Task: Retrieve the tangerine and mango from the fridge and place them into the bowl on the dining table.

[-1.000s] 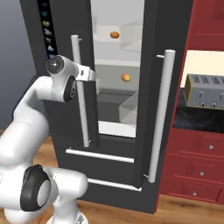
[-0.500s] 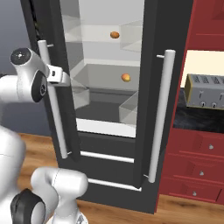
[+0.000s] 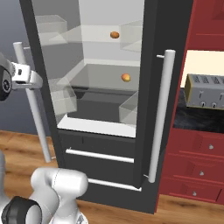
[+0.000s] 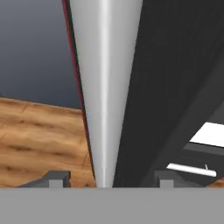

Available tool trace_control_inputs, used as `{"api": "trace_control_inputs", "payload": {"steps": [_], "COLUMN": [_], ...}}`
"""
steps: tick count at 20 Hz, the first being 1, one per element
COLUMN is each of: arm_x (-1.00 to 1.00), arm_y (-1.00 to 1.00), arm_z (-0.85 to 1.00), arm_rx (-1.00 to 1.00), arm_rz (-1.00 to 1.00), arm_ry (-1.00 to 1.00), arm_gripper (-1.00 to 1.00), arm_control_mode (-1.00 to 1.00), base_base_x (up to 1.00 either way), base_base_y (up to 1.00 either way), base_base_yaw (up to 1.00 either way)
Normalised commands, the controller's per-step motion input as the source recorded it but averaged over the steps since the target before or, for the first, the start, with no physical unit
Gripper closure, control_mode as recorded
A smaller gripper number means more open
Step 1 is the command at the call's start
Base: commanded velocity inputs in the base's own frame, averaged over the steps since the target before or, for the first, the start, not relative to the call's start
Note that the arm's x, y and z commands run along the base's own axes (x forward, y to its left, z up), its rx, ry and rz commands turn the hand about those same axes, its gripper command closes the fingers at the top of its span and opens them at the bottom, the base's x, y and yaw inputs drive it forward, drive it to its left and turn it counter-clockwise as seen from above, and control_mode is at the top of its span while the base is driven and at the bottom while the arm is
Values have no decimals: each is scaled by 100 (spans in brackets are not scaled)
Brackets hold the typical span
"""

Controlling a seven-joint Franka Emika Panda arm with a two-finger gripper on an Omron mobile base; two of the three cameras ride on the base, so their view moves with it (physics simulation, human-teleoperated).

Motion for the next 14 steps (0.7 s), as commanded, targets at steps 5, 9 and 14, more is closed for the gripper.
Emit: {"api": "trace_control_inputs", "payload": {"steps": [5, 9, 14], "arm_x": [-93, -16, 25], "arm_y": [-11, -73, -100], "arm_z": [42, 3, 0], "arm_rx": [16, 55, 71], "arm_rz": [0, -10, -6], "arm_ry": [-5, -14, 3], "arm_gripper": [-100, -100, -100], "arm_control_mode": [-100, -100, -100], "base_base_x": [0, 0, 0], "base_base_y": [0, 0, 0], "base_base_yaw": [0, 0, 0]}}
